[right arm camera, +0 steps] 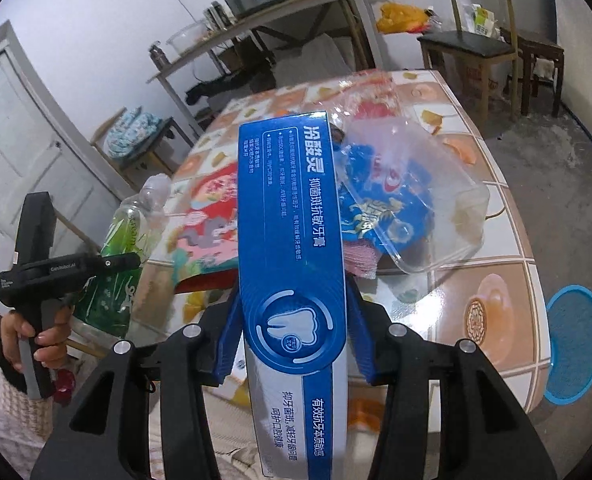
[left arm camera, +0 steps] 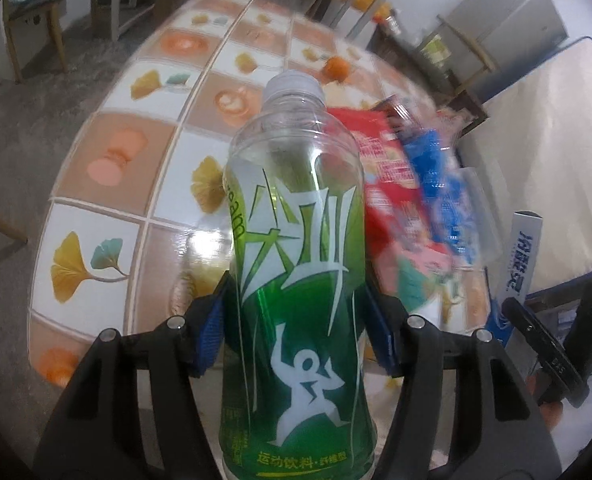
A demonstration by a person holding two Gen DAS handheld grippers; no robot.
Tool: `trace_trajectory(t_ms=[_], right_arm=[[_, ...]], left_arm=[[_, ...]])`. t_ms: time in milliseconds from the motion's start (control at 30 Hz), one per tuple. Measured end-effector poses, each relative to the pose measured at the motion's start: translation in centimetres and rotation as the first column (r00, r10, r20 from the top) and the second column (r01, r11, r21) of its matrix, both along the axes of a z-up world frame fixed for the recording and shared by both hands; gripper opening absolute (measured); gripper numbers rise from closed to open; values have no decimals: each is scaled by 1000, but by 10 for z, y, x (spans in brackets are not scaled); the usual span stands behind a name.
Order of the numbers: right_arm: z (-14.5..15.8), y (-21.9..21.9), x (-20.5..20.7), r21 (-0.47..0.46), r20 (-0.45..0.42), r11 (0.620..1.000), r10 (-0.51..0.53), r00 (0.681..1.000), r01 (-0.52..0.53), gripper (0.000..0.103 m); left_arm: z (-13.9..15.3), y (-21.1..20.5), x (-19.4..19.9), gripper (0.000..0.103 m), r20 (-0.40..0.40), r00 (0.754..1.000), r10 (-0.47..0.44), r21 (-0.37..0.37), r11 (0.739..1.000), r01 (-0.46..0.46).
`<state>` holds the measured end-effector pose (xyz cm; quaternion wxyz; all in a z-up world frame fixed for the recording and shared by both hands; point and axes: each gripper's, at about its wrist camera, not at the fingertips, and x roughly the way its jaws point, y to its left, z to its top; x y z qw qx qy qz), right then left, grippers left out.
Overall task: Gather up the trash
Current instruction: 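Lift the green bottle with the left tool while the right tool lifts the toothpaste box toward the wastebasket, then open both tools over the blue wastebasket to drop bottle and box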
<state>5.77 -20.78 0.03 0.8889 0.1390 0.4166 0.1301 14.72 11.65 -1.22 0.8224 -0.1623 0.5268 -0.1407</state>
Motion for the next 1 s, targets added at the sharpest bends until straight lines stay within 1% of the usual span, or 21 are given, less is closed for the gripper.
trace_trajectory(t_ms=[133, 167, 233, 300, 367, 433, 467, 500, 533, 567, 600, 633, 667, 700, 767, 800, 833, 867, 900, 933, 1000], right_arm=[[13, -14, -19, 39, 59, 999, 9, 998, -11, 46], [17, -20, -26, 52, 75, 999, 3, 997, -7, 46], [23, -38, -43, 80, 115, 997, -27, 993, 18, 46], [27, -64, -63, 106, 142, 992, -89, 986, 74, 46], [26, -91, -81, 127, 144, 981, -166, 976, 148, 46], [20, -126, -103, 147, 129, 957, -270, 954, 251, 46], [15, -142, -113, 149, 115, 941, -320, 940, 302, 46], [8, -162, -125, 151, 92, 918, -384, 919, 368, 46], [0, -181, -137, 162, 64, 890, -441, 895, 427, 46], [-7, -194, -145, 177, 42, 868, -477, 878, 464, 46], [-15, -210, -156, 202, 10, 838, -519, 855, 506, 46], [-30, -231, -168, 235, -34, 798, -564, 825, 555, 46], [-38, -240, -172, 249, -55, 780, -580, 813, 574, 46], [-52, -256, -179, 271, -95, 746, -608, 788, 608, 46], [-85, -285, -185, 306, -181, 685, -640, 747, 661, 46], [-98, -295, -184, 310, -213, 664, -649, 731, 680, 46], [-118, -309, -182, 315, -265, 633, -657, 706, 707, 46], [-135, -318, -180, 320, -300, 616, -655, 694, 720, 46], [-155, -331, -174, 330, -347, 590, -650, 676, 737, 46], [-176, -345, -169, 329, -401, 554, -651, 644, 765, 46], [-206, -367, -157, 331, -468, 513, -639, 611, 791, 46]], left_arm=[[31, -24, -19, 57, 88, 994, -68, -62, 995, 74], [40, -36, -23, 57, 113, 988, -102, -72, 991, 111], [54, -61, -27, 57, 161, 972, -172, -74, 980, 186], [65, -90, -29, 57, 195, 949, -247, -74, 961, 265], [71, -133, -29, 58, 206, 916, -343, -82, 927, 365], [71, -177, -28, 58, 198, 877, -437, -95, 882, 461], [70, -204, -29, 58, 192, 850, -491, -95, 852, 514], [68, -223, -30, 58, 185, 828, -529, -92, 830, 550], [64, -256, -31, 58, 166, 794, -585, -87, 793, 603], [58, -285, -31, 58, 140, 761, -633, -84, 759, 646], [50, -317, -31, 58, 104, 730, -675, -85, 725, 683], [42, -339, -30, 58, 72, 710, -700, -91, 705, 704], [29, -370, -27, 58, 18, 685, -728, -97, 681, 726], [19, -390, -23, 58, -24, 671, -741, -98, 670, 736], [-14, -449, -19, 58, -125, 619, -776, -92, 630, 771], [-31, -476, -18, 58, -176, 592, -787, -86, 611, 787], [-44, -496, -20, 58, -218, 575, -789, -79, 601, 795], [-62, -519, -18, 58, -268, 560, -784, -71, 595, 800], [-74, -534, -17, 58, -302, 551, -778, -63, 593, 803], [-93, -557, -14, 58, -350, 539, -766, -46, 589, 807], [-124, -593, -13, 58, -419, 525, -741, -9, 582, 813]])
